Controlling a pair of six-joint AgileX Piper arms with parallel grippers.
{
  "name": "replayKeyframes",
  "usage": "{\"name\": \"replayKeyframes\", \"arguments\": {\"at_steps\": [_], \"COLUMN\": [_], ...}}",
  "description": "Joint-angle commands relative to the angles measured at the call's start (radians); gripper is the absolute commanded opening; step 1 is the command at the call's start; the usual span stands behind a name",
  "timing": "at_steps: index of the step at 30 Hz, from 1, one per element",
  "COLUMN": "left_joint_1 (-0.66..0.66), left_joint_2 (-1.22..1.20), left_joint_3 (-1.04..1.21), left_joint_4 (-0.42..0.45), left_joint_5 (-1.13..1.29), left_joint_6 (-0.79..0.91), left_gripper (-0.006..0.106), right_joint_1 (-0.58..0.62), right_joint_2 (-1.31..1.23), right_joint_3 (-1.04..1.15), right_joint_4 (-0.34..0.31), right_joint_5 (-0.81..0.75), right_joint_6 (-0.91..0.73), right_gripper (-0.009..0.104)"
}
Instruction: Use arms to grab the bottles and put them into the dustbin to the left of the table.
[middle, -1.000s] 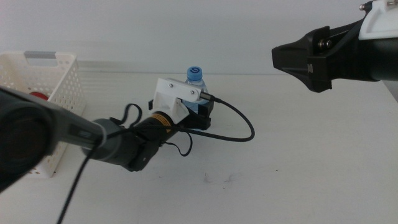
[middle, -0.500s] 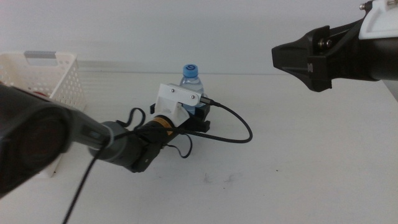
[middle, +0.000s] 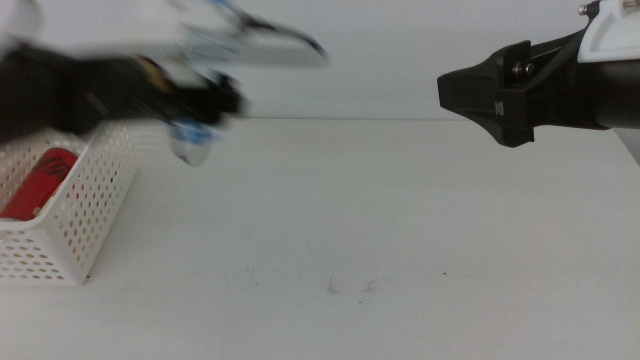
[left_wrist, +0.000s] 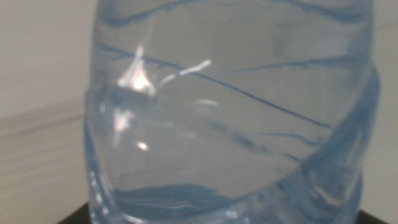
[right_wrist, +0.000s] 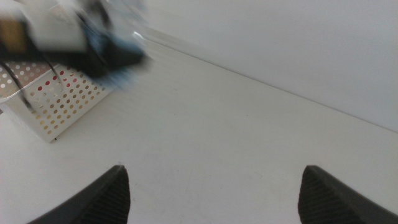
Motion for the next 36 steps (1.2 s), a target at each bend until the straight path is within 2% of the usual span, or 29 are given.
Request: {"name": "replayKeyframes", "arguments": {"at_steps": [1,5,10,12,15,22,24,26,28,29,33,36], "left_joint_1": [0.117,0.305,0.476,0.517,0.549,0.549,0.549,0.549,0.549,0.547,0.547,0.547], "left_joint_2": [-0.053,-0.032,0.027,0.054,0.107,0.248,0.28,0.305,0.321,0.327,0.331,0.297], "left_joint_3": [-0.125,-0.266,-0.326,-0.327,-0.327,-0.327,-0.327,-0.327,-0.327,-0.327,-0.327,-0.34], "left_joint_4": [-0.008,-0.008,-0.144,-0.207,-0.291,-0.315,-0.32,-0.299,-0.274,-0.274,-0.261,-0.258], "left_joint_5": [0.256,0.485,0.555,0.555,0.568,0.572,0.568,0.561,0.557,0.559,0.591,0.646], "left_joint_6": [0.006,0.092,0.332,0.375,0.457,0.49,0.45,0.424,0.415,0.438,0.497,0.473], "left_gripper": [-0.002,-0.002,-0.002,-0.002,-0.002,-0.002,0.002,0.012,0.031,0.051,0.094,0.094], "right_joint_1": [-0.006,-0.006,-0.006,-0.006,-0.006,-0.006,-0.006,-0.006,-0.006,-0.006,-0.006,-0.006], "right_joint_2": [-0.003,-0.003,-0.003,-0.003,-0.003,-0.003,-0.003,-0.003,-0.003,-0.003,-0.003,-0.003], "right_joint_3": [0.004,0.004,0.004,0.004,0.004,0.004,0.004,0.004,0.004,0.004,0.004,0.004], "right_joint_4": [-0.012,-0.012,-0.012,-0.012,-0.012,-0.012,-0.012,-0.012,-0.012,-0.012,-0.012,-0.012], "right_joint_5": [-0.005,-0.005,-0.005,-0.005,-0.005,-0.005,-0.005,-0.005,-0.005,-0.005,-0.005,-0.005], "right_joint_6": [-0.004,-0.004,-0.004,-0.004,-0.004,-0.004,-0.004,-0.004,-0.004,-0.004,-0.004,-0.004], "right_gripper": [0.079,0.079,0.079,0.079,0.079,0.079,0.079,0.079,0.079,0.079,0.079,0.079]}}
